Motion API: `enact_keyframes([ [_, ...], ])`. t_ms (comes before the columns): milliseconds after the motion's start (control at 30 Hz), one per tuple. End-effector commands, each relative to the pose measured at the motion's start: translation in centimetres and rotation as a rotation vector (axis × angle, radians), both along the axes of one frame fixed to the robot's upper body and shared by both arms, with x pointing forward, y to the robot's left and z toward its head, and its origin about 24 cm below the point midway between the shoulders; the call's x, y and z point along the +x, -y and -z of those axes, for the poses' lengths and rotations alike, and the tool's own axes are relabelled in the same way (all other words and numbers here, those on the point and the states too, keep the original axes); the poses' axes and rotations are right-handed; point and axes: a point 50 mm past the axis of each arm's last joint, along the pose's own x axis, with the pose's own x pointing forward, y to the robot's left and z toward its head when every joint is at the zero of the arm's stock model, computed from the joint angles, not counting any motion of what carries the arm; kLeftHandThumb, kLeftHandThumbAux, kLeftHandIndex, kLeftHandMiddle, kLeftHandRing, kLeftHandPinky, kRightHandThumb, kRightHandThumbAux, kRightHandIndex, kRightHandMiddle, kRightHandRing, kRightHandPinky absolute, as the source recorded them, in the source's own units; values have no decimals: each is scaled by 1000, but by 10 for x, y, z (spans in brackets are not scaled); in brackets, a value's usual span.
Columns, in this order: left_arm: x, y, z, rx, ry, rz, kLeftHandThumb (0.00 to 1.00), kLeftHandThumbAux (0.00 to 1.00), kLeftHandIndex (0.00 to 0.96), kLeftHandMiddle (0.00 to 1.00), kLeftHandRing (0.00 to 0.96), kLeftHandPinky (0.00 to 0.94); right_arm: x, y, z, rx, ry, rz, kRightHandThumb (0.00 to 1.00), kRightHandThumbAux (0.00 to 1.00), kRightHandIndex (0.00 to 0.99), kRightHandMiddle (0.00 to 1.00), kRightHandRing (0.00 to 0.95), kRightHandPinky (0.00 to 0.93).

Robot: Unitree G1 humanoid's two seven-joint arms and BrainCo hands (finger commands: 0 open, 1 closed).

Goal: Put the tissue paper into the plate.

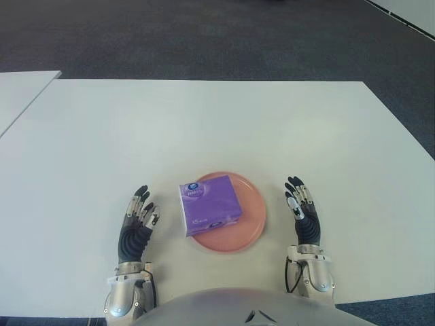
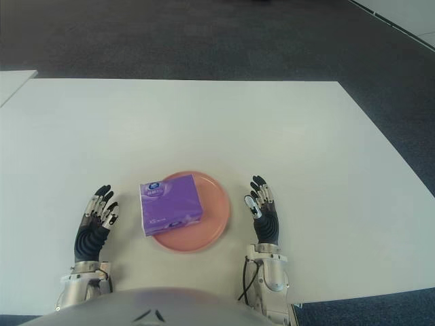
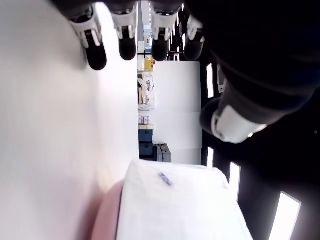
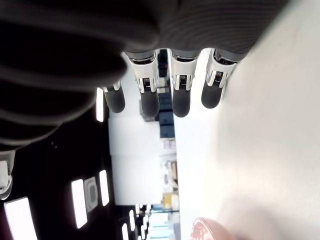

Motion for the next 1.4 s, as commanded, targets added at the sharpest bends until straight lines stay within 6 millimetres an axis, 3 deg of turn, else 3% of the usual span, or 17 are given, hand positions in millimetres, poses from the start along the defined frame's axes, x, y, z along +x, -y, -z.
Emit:
enact_keyframes([
  [33,1,0,2,-8,-8,-4,224,639,100,71,58,72,-8,1,10,21,-95,21,203,420,95,126,91,88],
  [567,11,-1,4,-42,-50,13,204,584,72,43,33,46,-11,-2,7,33,-111,20,227,474,8,7,2,2],
  [1400,16,6,-2,-55,-58,34,186,549,89,61,54,80,-12,4,10,-11,-154,7,153,443,0,0,0,0],
])
